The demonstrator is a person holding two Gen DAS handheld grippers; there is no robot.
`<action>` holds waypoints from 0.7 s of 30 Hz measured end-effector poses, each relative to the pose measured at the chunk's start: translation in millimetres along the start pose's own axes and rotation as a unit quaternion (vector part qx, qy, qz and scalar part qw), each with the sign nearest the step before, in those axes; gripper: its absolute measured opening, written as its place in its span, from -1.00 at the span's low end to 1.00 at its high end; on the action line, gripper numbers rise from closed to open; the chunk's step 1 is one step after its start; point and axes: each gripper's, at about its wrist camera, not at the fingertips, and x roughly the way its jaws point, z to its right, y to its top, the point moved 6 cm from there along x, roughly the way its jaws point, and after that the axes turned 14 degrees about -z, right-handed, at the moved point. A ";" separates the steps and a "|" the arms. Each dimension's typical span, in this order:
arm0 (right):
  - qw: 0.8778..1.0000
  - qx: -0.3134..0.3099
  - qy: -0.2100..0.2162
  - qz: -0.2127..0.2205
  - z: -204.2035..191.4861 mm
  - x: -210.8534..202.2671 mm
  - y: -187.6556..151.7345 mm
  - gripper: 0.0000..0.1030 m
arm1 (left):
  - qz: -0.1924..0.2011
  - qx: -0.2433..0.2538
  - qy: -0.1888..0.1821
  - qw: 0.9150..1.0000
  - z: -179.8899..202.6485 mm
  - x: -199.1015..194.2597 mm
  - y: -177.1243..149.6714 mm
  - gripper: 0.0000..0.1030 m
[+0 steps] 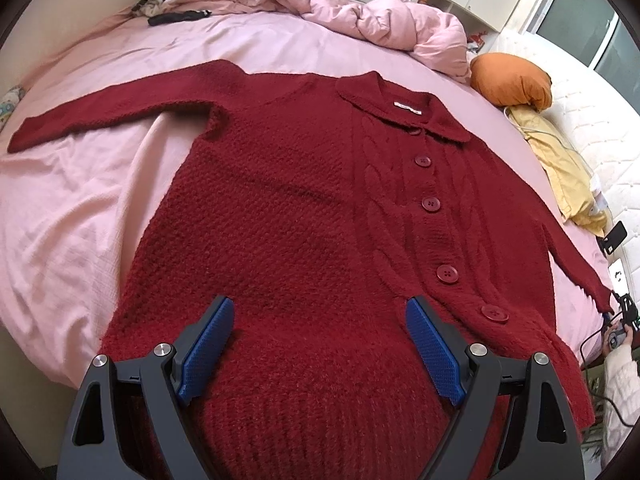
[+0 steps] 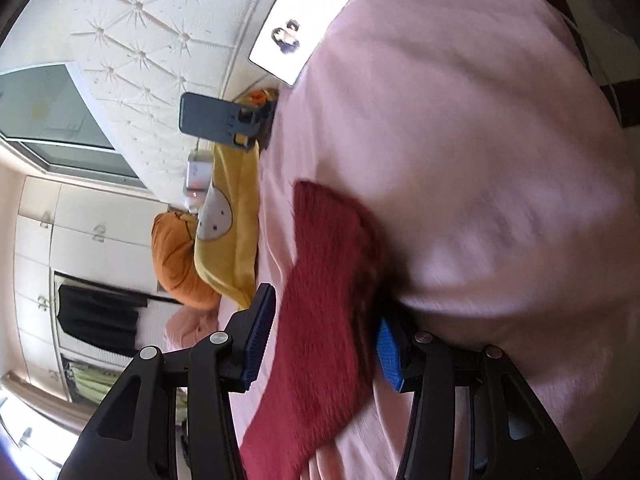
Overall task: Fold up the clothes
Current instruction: 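Grasp the sleeve cuff nearest the right gripper with the right gripper, then carry the sleeve across the cardigan body with the right gripper, release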
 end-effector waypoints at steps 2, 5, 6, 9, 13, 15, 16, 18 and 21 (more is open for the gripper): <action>1.000 -0.014 -0.013 0.011 -3.1 -0.1 3.5 -0.33 | 0.000 0.000 0.001 1.000 0.7 0.2 0.2 0.69; 0.998 -0.006 -0.065 0.019 13.1 3.6 2.4 -0.93 | 0.001 -0.001 -0.001 1.000 0.5 -0.1 0.1 0.69; 0.997 -0.008 -0.070 0.022 16.0 5.2 2.0 -0.94 | 0.001 -0.001 -0.002 1.000 0.2 -0.1 0.1 0.69; 0.988 -0.045 -0.147 0.026 -6.0 7.8 -2.3 -0.89 | 0.002 -0.003 -0.008 1.000 -0.5 -0.6 0.0 0.69; 0.974 -0.152 -0.168 0.011 -75.4 18.1 -24.7 -0.89 | 0.004 -0.005 -0.016 1.000 -1.0 -1.3 0.5 0.69; 0.971 -0.189 -0.149 -0.009 -109.6 29.7 -42.1 -0.89 | 0.007 -0.006 -0.022 1.000 -1.8 -2.2 0.6 0.69; 0.969 -0.206 -0.137 -0.019 -126.6 35.7 -51.8 -0.89 | 0.008 -0.007 -0.027 1.000 -2.5 -2.8 0.5 0.69; 0.965 -0.233 -0.116 -0.040 -156.6 47.2 -77.4 -0.89 | 0.012 -0.010 -0.036 0.999 -3.8 -4.2 0.4 0.69; 0.957 -0.268 -0.088 -0.073 -198.9 67.5 -118.9 -0.89 | 0.018 -0.012 -0.048 0.999 -5.3 -6.5 -0.1 0.69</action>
